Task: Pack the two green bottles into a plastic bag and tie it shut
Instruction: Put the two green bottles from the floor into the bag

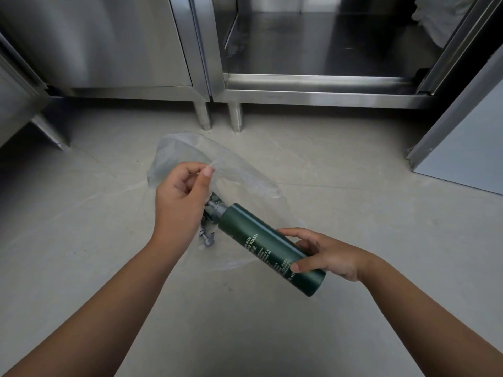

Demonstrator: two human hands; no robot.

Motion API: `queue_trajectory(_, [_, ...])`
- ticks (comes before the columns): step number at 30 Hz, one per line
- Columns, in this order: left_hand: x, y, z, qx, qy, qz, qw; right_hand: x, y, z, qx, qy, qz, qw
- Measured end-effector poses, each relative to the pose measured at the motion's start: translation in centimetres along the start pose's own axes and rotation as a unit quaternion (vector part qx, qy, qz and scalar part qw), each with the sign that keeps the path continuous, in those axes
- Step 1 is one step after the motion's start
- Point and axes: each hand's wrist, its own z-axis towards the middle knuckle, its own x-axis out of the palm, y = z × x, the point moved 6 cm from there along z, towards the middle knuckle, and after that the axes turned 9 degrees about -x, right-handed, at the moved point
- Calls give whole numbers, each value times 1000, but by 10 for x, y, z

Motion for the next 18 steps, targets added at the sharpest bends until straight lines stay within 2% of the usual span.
queue_trajectory(4, [-2,-3,0,3,6,-4,1000,16,0,20,10,-13,8,1000])
queue_trajectory(13, [-8,-6,7,12,22,-11,1000,38,7,72,-10,-138,-4,990])
queue_trajectory(18, [-18,-9,13,13,25,-27,999,40,24,107,-27,-168,-18,985])
